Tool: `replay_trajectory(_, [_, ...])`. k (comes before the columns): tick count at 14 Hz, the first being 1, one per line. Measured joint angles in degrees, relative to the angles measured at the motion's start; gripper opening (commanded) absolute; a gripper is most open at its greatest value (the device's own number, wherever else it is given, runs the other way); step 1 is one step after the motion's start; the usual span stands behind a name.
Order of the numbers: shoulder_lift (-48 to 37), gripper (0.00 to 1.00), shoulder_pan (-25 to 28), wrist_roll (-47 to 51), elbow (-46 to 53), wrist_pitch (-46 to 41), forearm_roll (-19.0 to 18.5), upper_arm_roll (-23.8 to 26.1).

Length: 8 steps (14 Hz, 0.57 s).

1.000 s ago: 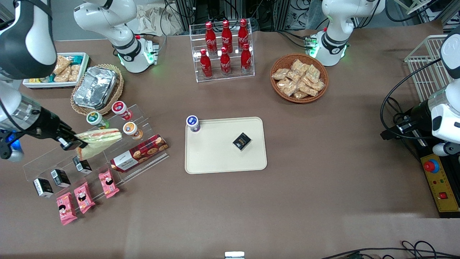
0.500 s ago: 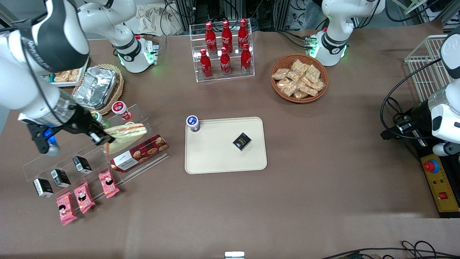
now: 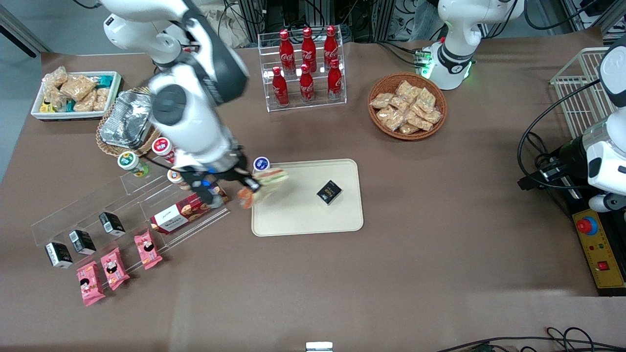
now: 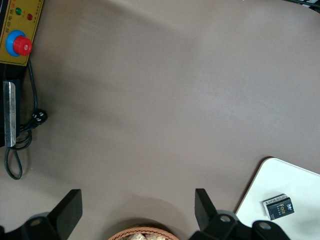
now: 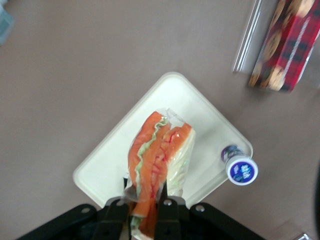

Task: Place sandwich on tray
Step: 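Carry the sandwich over the cream tray and lower it down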

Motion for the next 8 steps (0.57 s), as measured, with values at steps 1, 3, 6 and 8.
replay_trajectory(1, [1.91, 0.18, 1.23, 0.35, -0.02, 0.21, 0.00, -0.02])
replay_trajectory(3, [5.67, 0.18, 2.68, 0.61, -0.11, 0.58, 0.00, -0.04])
replay_trajectory(6, [10.92, 0.18, 3.85, 6.05, -0.35, 4.78, 0.04, -0.05])
replay_trajectory(8, [13.57, 0.17, 5.23, 10.28, -0.42, 8.55, 0.04, -0.04])
